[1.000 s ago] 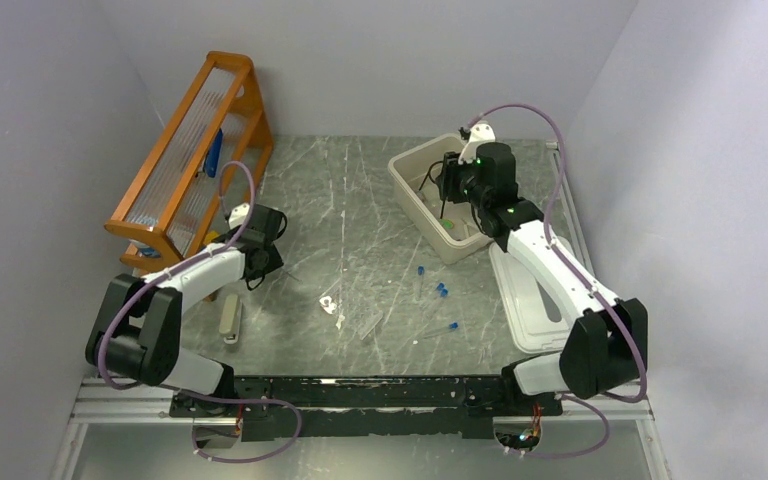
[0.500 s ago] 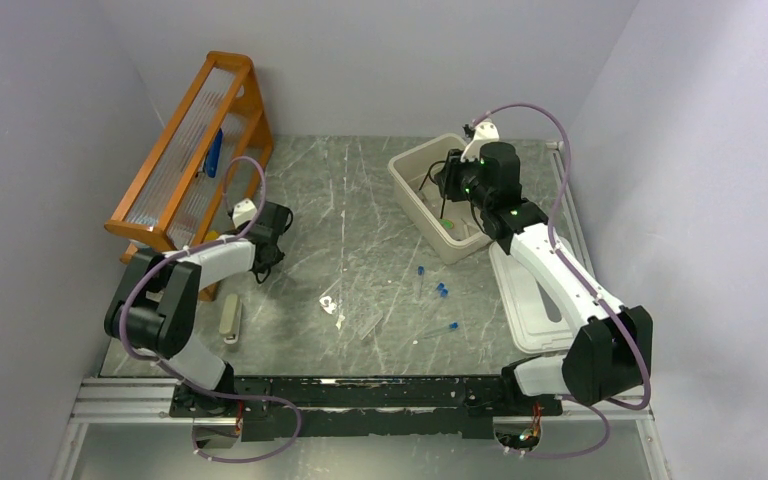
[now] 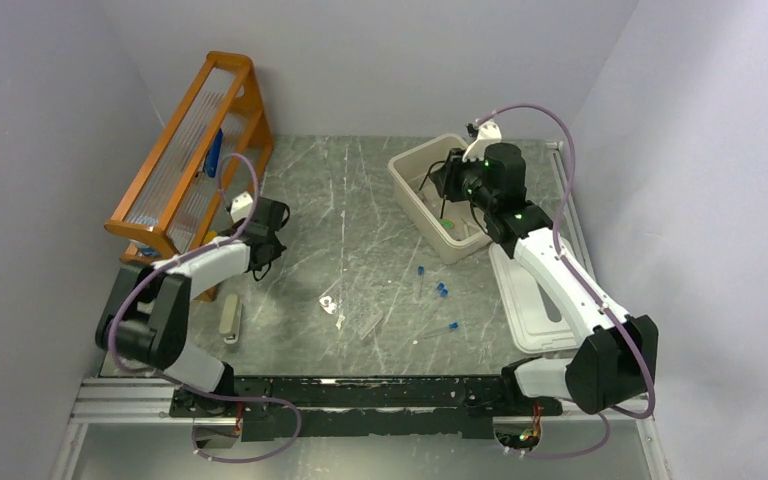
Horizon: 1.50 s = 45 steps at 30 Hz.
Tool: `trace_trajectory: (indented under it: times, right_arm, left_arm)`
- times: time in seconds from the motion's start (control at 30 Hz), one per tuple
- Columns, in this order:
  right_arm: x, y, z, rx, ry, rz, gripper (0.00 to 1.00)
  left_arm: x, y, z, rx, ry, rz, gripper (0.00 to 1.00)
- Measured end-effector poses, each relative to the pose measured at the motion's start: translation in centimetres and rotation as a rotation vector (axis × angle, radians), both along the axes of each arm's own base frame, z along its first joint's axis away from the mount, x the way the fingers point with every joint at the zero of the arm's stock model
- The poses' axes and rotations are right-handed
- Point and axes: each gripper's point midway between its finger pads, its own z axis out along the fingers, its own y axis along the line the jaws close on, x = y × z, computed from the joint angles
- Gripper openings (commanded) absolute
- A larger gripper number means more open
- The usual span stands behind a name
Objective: Organize the chemistry lab equipment
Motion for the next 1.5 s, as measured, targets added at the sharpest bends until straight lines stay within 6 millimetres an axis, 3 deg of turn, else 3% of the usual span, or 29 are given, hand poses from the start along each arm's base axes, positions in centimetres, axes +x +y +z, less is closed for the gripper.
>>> trace_trajectory:
  times: [0.13,0.33,0.43,0.63,0.73,0.8,0.97,1.07,1.23,1.33,1.4,1.5]
  right_arm:
    - [-0.9,1.4,0.0,0.06,0.016,0.066,0.37]
    - [-3.0,4.2,-1.7,0.164,0.105,0.186,0.44]
    - [-4.6,7.4,-2.6,0.2,0.162,0.271,0.47]
    - [-9.4,15.5,-4.0,0.237,0.285,0.479,0.58]
    - [-11.4,17.8,-3.3,0.305,0.323,0.544,0.59]
    - [-11.7,18.4,-2.3,0.355,0.322,0.556,0.59]
    - [-11.4,19.5,-0.5,0.467,0.316,0.562,0.58]
    - [-11.2,20.4,-0.1,0.526,0.332,0.577,0.51]
    - [-11.0,21.5,-1.4,0.572,0.397,0.586,0.22]
    - [-11.2,21.8,-1.1,0.595,0.401,0.607,0.02]
    - [-11.5,22.0,-0.5,0.607,0.389,0.633,0.0]
    - [-11.7,22.0,-0.4,0.601,0.378,0.654,0.0]
  left_arm:
    - [0.5,-2.2,4.5,-0.133,-0.116,-0.065,0.05]
    - [0.7,-6.5,12.5,-0.378,-0.325,-0.225,0.05]
    - [0.3,-8.8,15.0,-0.491,-0.378,-0.302,0.05]
    - [-1.1,-13.7,19.4,-0.649,-0.429,-0.458,0.05]
    - [-1.8,-15.3,21.9,-0.721,-0.478,-0.516,0.05]
    - [-2.1,-15.9,23.1,-0.758,-0.504,-0.537,0.05]
    - [-2.4,-16.8,24.9,-0.833,-0.541,-0.562,0.05]
    - [-2.7,-17.1,25.1,-0.864,-0.544,-0.566,0.05]
    - [-3.1,-17.2,25.1,-0.877,-0.542,-0.566,0.05]
    - [-3.2,-17.0,24.9,-0.873,-0.537,-0.562,0.05]
    - [-3.3,-17.0,25.0,-0.874,-0.54,-0.563,0.15]
    - [-3.5,-16.9,25.4,-0.872,-0.552,-0.571,0.42]
